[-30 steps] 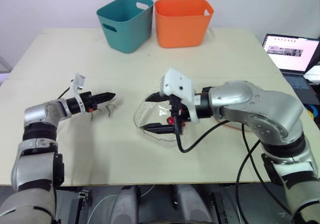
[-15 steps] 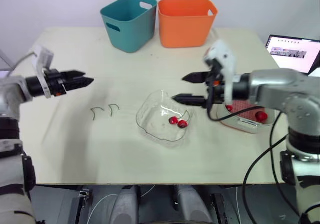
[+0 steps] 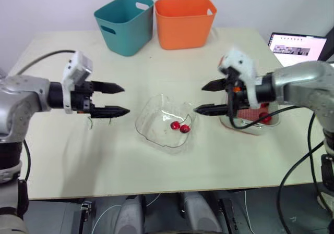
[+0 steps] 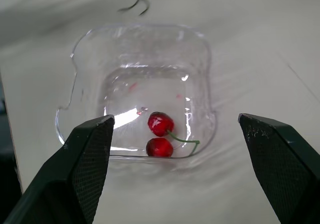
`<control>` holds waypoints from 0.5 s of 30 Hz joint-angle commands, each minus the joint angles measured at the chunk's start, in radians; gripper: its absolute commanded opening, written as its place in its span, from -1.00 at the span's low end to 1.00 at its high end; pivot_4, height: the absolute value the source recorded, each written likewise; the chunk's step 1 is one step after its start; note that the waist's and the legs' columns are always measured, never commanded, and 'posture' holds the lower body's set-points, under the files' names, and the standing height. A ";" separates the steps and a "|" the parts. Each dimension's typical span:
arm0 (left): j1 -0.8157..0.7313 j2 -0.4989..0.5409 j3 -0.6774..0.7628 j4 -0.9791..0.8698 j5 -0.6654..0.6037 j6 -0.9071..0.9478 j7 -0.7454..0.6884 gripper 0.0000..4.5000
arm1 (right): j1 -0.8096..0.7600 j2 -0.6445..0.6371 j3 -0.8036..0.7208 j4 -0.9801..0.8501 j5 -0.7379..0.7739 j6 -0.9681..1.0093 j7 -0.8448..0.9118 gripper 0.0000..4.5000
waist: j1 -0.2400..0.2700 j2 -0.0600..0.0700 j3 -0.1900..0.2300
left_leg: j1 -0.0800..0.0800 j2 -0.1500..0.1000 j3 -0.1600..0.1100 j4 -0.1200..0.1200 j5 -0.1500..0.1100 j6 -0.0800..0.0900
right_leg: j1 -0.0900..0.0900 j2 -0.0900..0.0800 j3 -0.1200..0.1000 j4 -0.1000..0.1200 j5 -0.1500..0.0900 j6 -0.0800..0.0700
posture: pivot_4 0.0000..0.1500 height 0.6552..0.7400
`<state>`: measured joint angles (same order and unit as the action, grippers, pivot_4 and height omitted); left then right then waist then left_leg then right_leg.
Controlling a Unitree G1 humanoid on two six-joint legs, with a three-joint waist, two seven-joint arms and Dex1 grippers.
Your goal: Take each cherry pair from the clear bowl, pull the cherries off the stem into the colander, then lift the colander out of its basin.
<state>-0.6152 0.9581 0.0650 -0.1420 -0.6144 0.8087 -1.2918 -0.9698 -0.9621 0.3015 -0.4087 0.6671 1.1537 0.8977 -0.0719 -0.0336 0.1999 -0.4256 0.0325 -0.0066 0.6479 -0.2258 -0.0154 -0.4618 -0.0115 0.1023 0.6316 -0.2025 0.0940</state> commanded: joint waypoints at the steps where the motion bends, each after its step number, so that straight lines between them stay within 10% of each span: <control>1: 0.011 0.036 -0.052 -0.051 0.066 -0.101 -0.038 0.98 | -0.095 0.019 0.188 0.030 -0.177 -0.121 0.085 0.92 | 0.000 0.000 0.000 | 0.000 0.000 0.000 0.000 0.000 0.000 | 0.000 0.000 0.000 0.000 0.000 0.000 | 1.00 1.00; 15: 0.039 0.080 -0.043 -0.180 0.029 -0.112 -0.044 0.98 | -0.340 0.248 0.545 0.349 -0.527 -0.317 0.379 0.92 | 0.001 0.000 0.000 | 0.000 0.000 0.001 0.001 0.000 0.000 | 0.000 0.000 0.000 0.000 0.000 0.000 | 1.00 1.00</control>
<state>-0.5730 1.0223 -0.0117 -0.3012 -0.5739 0.6932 -1.3432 -1.2735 -0.7267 0.8427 -0.0897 0.1843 0.8730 1.2492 -0.0710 -0.0333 0.2001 -0.4259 0.0323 -0.0061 0.6486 -0.2258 -0.0154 -0.4622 -0.0116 0.1028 0.6320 -0.2025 0.0937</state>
